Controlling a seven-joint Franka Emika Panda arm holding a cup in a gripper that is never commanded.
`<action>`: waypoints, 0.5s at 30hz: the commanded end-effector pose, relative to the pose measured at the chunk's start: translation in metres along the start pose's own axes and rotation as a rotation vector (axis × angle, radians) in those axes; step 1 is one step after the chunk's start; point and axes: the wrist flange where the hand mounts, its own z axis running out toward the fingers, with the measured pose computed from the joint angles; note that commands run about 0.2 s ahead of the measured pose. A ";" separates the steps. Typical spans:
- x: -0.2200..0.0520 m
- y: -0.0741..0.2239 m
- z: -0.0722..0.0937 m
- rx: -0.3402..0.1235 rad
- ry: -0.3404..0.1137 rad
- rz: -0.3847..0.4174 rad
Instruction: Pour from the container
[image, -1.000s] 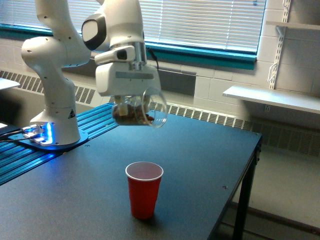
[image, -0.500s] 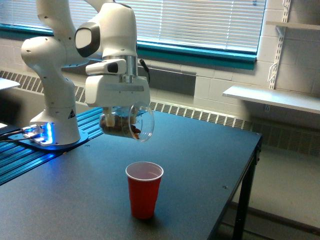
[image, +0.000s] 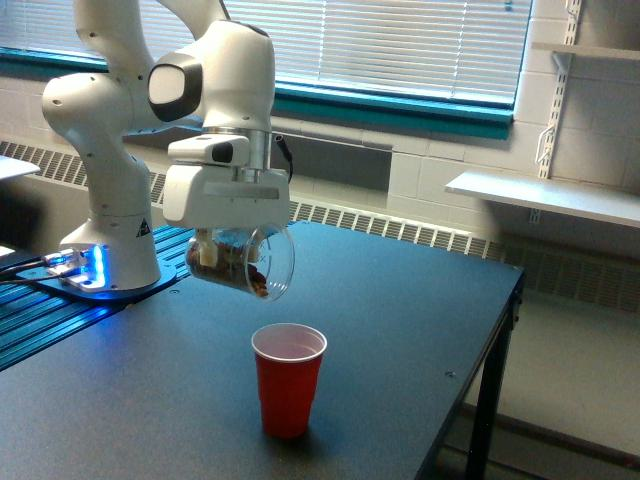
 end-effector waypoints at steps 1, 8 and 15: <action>0.004 -0.005 0.001 -0.025 -0.001 0.000; 0.005 -0.013 0.002 -0.048 -0.005 -0.027; 0.005 -0.021 0.003 -0.083 -0.013 -0.057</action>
